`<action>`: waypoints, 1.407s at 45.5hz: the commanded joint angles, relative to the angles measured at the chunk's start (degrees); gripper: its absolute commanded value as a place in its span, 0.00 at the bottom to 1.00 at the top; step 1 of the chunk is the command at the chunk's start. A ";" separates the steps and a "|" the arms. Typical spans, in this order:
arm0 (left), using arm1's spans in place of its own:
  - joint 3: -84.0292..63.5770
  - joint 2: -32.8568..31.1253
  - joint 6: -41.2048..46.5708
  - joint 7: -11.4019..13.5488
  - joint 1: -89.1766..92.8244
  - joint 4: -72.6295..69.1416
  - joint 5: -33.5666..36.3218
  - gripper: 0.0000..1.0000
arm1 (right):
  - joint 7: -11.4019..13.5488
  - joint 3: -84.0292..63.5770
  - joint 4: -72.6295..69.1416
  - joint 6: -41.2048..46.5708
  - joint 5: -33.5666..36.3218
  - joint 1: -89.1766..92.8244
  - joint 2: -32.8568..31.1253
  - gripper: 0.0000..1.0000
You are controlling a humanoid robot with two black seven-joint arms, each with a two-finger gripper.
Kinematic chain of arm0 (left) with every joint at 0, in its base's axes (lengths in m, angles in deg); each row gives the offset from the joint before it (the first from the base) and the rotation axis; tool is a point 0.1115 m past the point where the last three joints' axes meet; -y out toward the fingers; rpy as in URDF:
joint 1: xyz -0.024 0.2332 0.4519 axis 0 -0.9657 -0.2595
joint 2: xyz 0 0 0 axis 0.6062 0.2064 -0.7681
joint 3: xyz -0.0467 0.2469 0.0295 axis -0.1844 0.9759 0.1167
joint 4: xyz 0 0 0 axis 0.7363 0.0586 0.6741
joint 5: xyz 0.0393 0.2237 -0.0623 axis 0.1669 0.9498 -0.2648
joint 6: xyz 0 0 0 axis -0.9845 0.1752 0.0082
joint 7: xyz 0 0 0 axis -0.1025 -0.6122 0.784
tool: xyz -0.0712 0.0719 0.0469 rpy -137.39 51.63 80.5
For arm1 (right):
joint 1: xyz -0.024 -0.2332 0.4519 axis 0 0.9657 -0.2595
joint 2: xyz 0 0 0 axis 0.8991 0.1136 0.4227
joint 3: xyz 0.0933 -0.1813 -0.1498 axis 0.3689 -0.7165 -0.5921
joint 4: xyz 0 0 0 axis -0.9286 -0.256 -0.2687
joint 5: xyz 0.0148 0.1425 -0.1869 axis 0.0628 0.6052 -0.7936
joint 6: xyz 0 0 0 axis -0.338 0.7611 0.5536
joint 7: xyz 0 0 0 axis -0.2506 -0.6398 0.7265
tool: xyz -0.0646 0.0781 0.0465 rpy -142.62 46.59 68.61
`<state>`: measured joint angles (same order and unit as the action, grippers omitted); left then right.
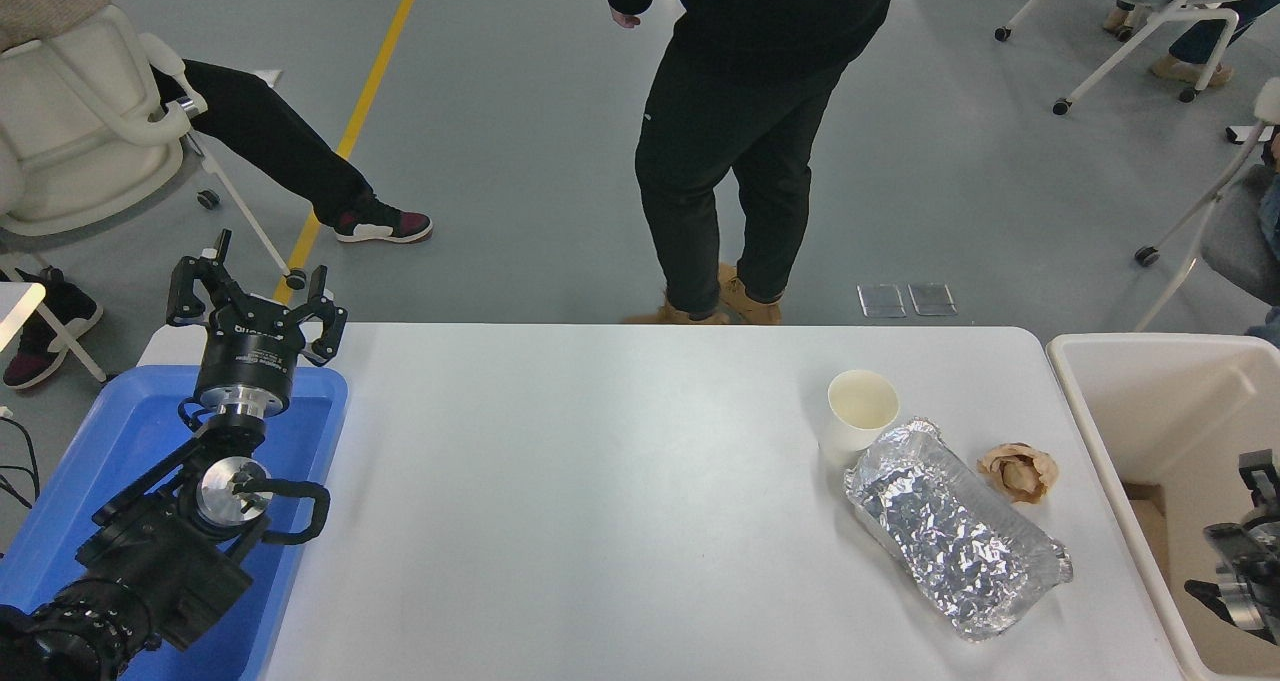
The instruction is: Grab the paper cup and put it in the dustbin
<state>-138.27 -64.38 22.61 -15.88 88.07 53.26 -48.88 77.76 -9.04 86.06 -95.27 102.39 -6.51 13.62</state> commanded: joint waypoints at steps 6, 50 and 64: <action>0.00 0.01 0.00 0.00 0.04 -0.05 0.00 0.99 | -0.01 0.10 0.00 -0.07 0.05 0.12 0.06 1.00; 0.00 0.01 0.00 0.00 -0.04 -0.05 0.00 0.99 | -0.01 -0.24 0.00 -0.16 0.67 1.88 -0.29 1.00; 0.00 0.01 0.00 0.00 0.04 0.03 0.00 0.99 | -0.10 -0.95 -1.40 1.07 -0.73 -1.37 -3.63 1.00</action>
<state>-138.27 -64.39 22.61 -15.88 88.07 53.25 -48.88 77.71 -9.30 85.63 -95.00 102.69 -5.50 13.04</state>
